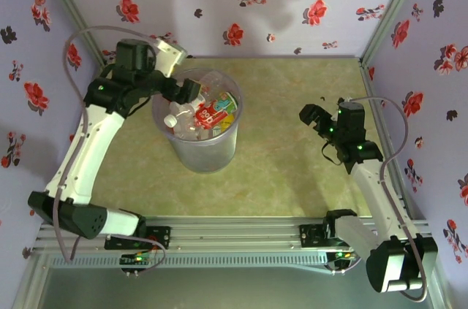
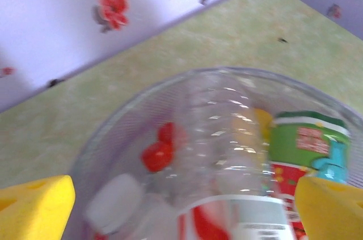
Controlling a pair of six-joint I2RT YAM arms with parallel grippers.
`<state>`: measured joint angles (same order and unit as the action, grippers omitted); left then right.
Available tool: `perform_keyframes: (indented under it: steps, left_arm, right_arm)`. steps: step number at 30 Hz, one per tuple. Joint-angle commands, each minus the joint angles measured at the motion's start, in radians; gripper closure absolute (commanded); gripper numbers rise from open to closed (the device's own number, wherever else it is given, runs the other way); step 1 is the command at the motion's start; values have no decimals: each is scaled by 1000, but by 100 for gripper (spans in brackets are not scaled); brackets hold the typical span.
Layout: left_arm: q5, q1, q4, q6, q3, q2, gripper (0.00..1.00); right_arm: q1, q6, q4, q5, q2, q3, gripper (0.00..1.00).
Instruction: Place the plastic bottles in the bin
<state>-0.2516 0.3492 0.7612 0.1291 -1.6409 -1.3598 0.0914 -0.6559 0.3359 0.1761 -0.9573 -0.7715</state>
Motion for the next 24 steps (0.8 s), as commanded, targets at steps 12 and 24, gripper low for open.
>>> perform_keyframes:
  steps: [12, 24]
  left_arm:
    - [327, -371, -303, -287, 429, 317, 0]
    - [645, -414, -798, -345, 1026, 332, 0]
  right_arm:
    - [-4, 158, -20, -116, -34, -89, 1]
    - [-4, 214, -168, -380, -108, 67, 1]
